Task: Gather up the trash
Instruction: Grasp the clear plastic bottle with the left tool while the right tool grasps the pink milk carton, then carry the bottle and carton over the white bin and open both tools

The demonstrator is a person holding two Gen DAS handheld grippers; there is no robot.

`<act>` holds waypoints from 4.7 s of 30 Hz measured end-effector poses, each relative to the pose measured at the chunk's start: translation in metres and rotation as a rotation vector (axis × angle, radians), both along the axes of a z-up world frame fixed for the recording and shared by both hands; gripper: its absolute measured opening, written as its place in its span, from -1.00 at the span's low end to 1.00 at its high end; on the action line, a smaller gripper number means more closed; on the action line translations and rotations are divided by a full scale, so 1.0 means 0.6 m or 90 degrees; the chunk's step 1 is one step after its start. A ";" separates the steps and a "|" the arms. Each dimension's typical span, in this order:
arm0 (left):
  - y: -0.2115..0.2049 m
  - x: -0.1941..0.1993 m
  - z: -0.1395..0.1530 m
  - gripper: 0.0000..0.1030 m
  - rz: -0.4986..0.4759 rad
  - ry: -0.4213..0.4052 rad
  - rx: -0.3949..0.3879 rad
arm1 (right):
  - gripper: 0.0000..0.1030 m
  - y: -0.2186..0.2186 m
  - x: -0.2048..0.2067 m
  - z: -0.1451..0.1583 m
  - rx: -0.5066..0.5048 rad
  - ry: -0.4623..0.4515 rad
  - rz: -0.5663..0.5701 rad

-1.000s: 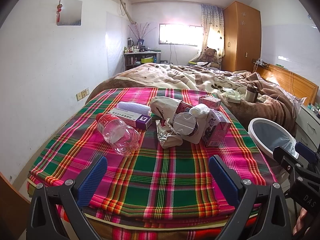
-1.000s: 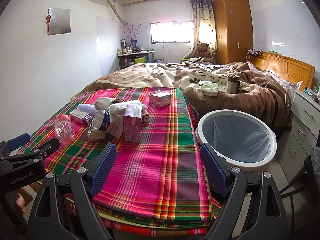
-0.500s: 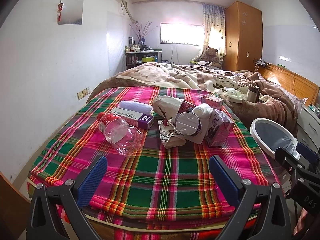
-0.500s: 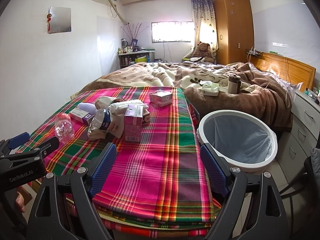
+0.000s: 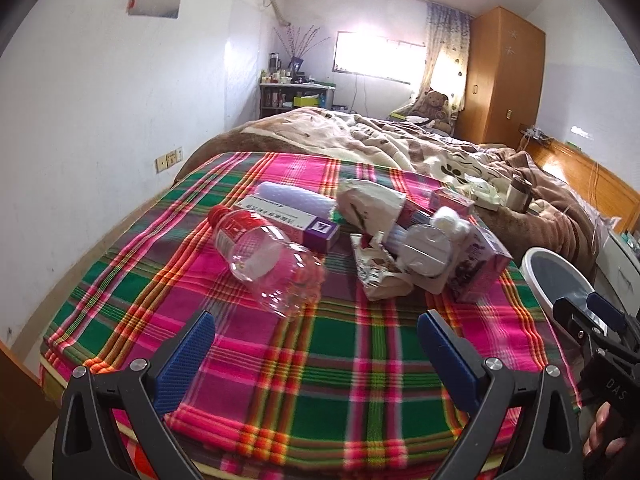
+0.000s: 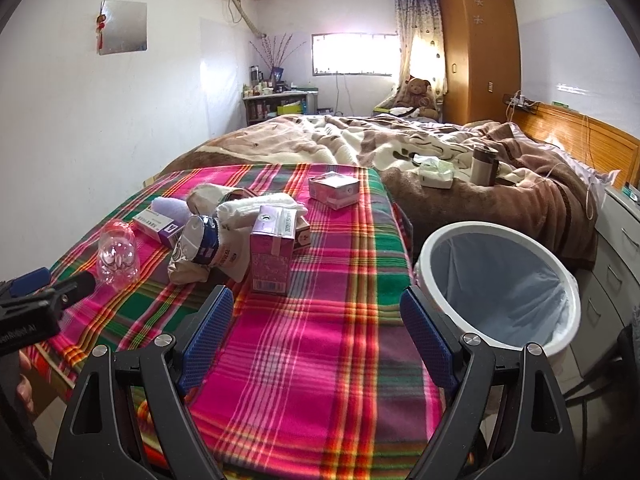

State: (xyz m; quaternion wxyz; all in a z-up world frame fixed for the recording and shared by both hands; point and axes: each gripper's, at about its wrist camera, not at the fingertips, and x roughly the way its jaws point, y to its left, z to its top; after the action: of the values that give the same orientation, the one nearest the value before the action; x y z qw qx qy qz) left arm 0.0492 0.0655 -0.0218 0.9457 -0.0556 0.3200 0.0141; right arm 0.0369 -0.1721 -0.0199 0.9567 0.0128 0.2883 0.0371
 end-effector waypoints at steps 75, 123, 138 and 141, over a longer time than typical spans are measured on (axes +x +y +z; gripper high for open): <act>-0.108 0.116 0.096 0.41 -0.167 0.007 -0.057 | -0.21 -0.087 0.060 0.053 0.080 -0.008 -0.040; -0.589 0.216 0.032 0.43 -0.462 0.047 -0.013 | -0.20 -0.343 0.066 -0.030 0.037 0.104 -0.255; -0.555 0.216 0.040 0.54 -0.438 0.043 -0.030 | 0.37 -0.342 0.061 -0.024 0.044 0.092 -0.267; -0.537 0.208 0.048 0.54 -0.429 0.036 -0.027 | 0.37 -0.338 0.061 -0.018 0.047 0.084 -0.265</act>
State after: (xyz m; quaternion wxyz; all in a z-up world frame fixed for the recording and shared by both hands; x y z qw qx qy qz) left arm 0.1738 -0.2565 0.0073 0.8867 0.0337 0.3465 -0.3042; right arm 0.0735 -0.3749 -0.0308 0.9217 0.1098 0.3398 -0.1516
